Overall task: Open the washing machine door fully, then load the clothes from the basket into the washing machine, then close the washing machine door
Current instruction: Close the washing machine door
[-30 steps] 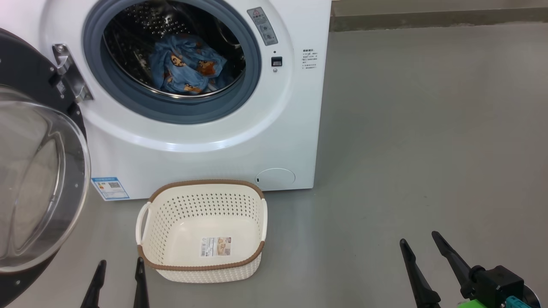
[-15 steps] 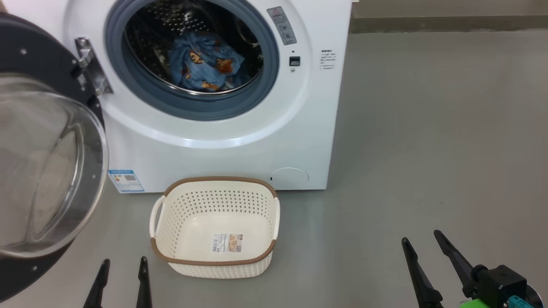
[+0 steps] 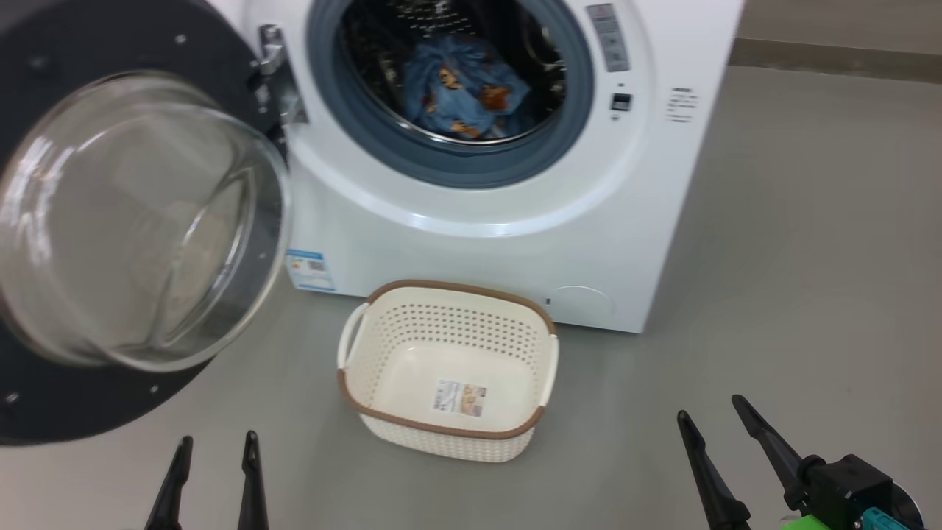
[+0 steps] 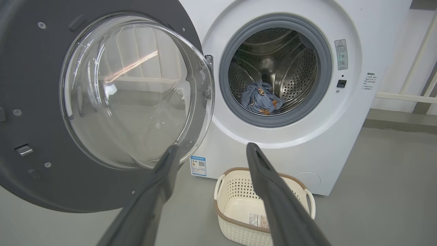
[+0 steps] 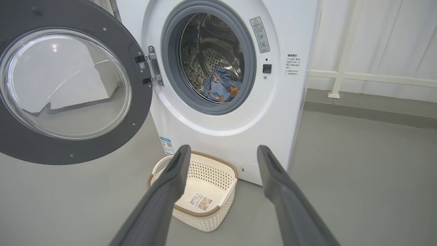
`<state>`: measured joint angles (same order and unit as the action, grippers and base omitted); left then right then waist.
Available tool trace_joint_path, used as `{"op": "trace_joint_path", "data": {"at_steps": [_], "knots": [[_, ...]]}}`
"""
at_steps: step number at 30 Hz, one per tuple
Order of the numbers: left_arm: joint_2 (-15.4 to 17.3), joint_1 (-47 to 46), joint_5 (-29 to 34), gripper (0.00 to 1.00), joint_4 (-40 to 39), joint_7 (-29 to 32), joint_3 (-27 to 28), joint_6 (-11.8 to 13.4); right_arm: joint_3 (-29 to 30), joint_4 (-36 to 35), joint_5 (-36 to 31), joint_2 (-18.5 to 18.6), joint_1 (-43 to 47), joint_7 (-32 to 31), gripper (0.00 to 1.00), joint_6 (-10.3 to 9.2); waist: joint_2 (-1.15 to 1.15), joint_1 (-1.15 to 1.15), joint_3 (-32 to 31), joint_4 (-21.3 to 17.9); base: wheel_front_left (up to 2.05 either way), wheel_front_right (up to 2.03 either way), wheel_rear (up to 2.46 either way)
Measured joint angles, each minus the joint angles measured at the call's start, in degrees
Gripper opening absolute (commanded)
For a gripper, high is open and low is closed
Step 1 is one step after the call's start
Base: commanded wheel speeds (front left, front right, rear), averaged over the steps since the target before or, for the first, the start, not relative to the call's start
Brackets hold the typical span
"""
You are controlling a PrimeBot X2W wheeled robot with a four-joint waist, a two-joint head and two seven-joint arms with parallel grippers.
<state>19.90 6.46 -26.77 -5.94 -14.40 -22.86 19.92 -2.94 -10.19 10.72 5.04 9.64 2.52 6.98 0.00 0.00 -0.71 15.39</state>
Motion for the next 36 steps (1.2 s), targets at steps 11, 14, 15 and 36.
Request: {"op": "trace_joint_path", "data": {"at_steps": [11,14,15,36], "knots": [[-1.2,-1.0,0.5,1.0,-0.1,-0.1,0.5,-0.8,-0.7,0.1,0.0,0.4,-0.7,0.0,1.0,0.0,0.0,0.0,0.7,9.2,0.0,0.0,0.0],[-1.5,-1.0,0.6,1.0,0.0,-0.1,0.8,-1.0,-0.7,0.2,0.0,0.3,-0.7,0.1,1.0,0.01,0.0,0.0,0.9,11.4,0.0,0.0,0.0],[-1.6,-1.0,0.6,1.0,0.0,-0.1,0.8,-1.1,-0.7,0.3,0.0,0.3,-0.7,0.1,1.0,0.01,0.0,0.0,0.9,12.1,0.0,0.0,0.0],[-3.0,-0.9,2.5,1.0,0.1,-0.1,2.8,-2.1,-2.0,1.3,0.1,0.7,-2.5,0.4,1.0,0.01,0.0,0.0,1.8,14.8,0.0,0.0,0.0]]}}
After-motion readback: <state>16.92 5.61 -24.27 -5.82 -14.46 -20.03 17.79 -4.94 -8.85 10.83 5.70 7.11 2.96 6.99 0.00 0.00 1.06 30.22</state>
